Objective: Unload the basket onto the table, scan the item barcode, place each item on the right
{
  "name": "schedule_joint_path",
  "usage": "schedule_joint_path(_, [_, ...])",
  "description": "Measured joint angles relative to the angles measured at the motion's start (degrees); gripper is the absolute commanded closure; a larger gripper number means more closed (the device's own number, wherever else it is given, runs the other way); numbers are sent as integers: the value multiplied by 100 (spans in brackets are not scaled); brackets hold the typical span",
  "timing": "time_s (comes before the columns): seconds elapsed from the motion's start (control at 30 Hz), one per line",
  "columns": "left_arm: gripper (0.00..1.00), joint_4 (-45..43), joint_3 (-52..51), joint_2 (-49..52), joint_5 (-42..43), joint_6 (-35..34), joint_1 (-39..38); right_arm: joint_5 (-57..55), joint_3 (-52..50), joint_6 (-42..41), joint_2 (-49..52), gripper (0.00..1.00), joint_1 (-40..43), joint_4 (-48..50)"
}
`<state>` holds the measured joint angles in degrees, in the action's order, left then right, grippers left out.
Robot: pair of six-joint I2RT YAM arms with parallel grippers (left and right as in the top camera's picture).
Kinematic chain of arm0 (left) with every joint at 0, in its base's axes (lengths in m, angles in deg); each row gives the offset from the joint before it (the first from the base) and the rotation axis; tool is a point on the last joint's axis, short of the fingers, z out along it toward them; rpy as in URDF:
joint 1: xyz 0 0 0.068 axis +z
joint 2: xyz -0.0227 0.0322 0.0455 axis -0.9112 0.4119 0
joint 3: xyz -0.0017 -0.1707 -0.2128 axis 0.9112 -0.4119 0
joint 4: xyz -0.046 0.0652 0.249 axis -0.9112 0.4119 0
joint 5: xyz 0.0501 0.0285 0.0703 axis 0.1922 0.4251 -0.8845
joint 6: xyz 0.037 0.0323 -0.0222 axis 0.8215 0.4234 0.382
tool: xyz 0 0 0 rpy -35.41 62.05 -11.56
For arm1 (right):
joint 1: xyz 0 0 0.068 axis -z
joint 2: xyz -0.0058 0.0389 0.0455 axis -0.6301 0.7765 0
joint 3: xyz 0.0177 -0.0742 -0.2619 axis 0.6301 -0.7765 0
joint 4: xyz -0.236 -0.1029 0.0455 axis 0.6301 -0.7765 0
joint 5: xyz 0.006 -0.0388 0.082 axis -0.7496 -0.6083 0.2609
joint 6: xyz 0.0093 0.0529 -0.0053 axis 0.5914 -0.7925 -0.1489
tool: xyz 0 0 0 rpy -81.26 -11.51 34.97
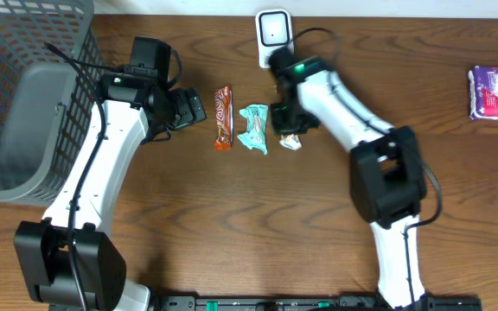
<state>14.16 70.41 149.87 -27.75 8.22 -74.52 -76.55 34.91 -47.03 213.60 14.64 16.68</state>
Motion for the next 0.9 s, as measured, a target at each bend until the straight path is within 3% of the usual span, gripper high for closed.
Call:
schedule_joint_path(0.3, [2,0,0,0,0,0,0,3189,-2,1003,-70,93,1198,87])
schedule_joint_path(0.6, [2,0,0,0,2,-2,0,4481,-879,1300,-85,91,1508,787])
schedule_joint_path(0.67, [2,0,0,0,0,-2,0,4566,-1220,1285,-85,83,1539,1073])
schedule_joint_path(0.73, [2,0,0,0,0,0,0,4562,-1504,1224,-85,67,1596,1222])
schedule_joint_path(0.9, [2,2,0,0,0,-2,0,4087,-1731,1113,-98,57,1880,920])
